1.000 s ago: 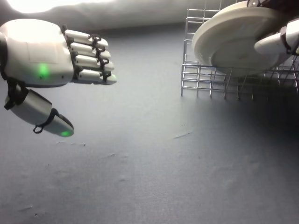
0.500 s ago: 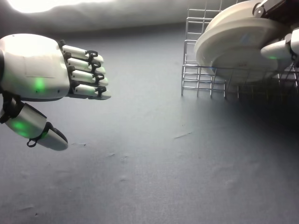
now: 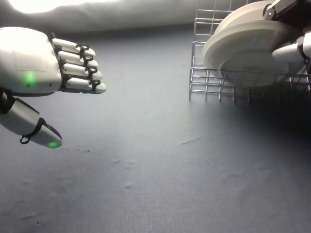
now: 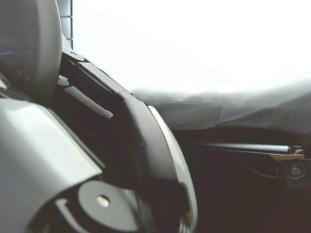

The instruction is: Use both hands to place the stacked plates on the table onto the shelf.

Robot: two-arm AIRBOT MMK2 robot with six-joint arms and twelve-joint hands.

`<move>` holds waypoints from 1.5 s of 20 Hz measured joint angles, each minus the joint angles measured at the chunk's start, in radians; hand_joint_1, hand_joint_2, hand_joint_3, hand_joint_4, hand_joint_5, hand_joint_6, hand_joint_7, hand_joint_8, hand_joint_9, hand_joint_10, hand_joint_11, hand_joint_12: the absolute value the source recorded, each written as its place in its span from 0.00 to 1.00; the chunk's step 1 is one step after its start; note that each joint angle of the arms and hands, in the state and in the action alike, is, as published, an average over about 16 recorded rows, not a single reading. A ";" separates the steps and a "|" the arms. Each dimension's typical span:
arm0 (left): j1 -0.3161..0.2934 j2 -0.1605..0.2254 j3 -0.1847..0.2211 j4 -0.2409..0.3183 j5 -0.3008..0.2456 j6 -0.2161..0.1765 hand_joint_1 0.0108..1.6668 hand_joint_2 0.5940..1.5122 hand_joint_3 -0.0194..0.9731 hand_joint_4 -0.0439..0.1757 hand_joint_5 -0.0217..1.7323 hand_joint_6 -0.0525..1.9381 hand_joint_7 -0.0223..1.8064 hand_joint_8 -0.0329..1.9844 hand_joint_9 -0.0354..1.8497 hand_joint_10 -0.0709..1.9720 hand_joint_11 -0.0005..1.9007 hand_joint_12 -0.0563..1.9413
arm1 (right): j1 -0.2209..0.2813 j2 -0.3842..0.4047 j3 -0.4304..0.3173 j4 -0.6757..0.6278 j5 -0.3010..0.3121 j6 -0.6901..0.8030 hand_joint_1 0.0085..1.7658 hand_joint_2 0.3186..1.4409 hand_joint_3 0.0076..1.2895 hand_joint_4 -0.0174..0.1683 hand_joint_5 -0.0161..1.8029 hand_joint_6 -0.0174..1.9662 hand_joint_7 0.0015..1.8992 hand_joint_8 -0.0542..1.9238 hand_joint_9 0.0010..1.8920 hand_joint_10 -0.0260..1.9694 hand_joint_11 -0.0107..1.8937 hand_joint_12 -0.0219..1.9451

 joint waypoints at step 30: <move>0.008 0.005 0.006 -0.005 -0.004 -0.013 0.01 0.54 0.02 0.21 0.07 0.04 0.08 0.02 0.06 0.04 0.02 0.05 | 0.081 0.002 -0.100 -0.492 0.141 -0.004 0.68 0.68 0.00 0.07 0.39 0.02 0.41 0.04 0.37 0.06 0.12 0.69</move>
